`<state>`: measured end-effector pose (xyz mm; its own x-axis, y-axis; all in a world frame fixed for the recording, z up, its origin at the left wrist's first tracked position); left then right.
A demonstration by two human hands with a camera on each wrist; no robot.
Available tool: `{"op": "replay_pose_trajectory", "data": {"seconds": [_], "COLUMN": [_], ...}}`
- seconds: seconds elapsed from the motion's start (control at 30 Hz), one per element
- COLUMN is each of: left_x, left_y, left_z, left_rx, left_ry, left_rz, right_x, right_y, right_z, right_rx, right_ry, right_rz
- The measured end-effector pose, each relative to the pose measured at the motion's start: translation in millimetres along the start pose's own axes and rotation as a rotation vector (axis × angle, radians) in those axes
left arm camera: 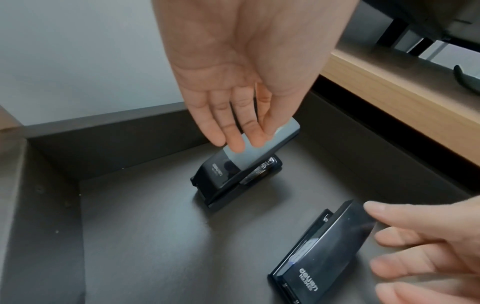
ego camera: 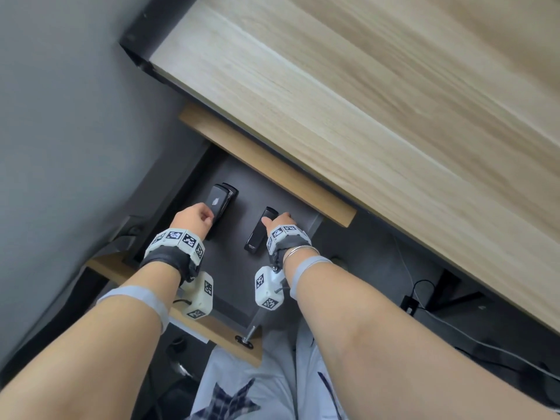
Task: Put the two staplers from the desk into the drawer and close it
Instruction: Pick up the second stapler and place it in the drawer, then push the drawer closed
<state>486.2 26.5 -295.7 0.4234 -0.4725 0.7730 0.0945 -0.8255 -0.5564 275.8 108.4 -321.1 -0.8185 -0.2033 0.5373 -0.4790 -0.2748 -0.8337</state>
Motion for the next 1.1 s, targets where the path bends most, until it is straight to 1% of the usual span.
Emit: {"op": "replay_pose_trajectory", "data": {"seconds": [0.1,0.23,0.3,0.4,0.53,0.6,0.67,0.8,0.93,1.1], "left_x": [13,35,47,66,80,83,83,75,53,16], "left_y": [-10,-27,-36,-48,-66,-74,-80,-90,-106,-133], "left_z": [-3,-11,-15,-18,-10,1,14,53,100,142], "left_rx": [0.021,0.032,0.026,0.032,0.066,0.092,0.115,0.203,0.334,0.578], "left_ry": [-0.028,-0.052,-0.043,-0.025,-0.024,-0.024,-0.025,0.009,0.064,0.065], "left_rz": [-0.011,-0.039,-0.055,-0.078,-0.105,-0.115,-0.118,-0.117,-0.065,0.068], "right_x": [22,56,72,102,158,191,220,255,266,257], "right_y": [-14,-50,-71,-103,-131,-135,-130,-104,-82,-71], "right_z": [21,48,61,76,92,94,90,73,50,38], "right_rx": [0.173,0.367,0.480,0.631,0.763,0.788,0.766,0.708,0.654,0.638], "right_ry": [-0.129,-0.249,-0.228,-0.110,-0.067,-0.069,-0.076,-0.140,-0.225,-0.248], "right_rz": [-0.026,-0.061,-0.103,-0.156,-0.271,-0.399,-0.517,-0.661,-0.794,-0.900]}}
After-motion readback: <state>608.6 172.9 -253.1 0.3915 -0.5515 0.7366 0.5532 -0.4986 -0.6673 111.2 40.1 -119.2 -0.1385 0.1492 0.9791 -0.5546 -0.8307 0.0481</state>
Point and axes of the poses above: each hand's wrist, its own y-axis towards the middle knuckle, its own x-axis out of the back of the hand, z = x × y, the point moved 10 cm from there along y, towards the middle knuckle, and after that the axes turned 9 degrees about -z, right-handed, at the moved point
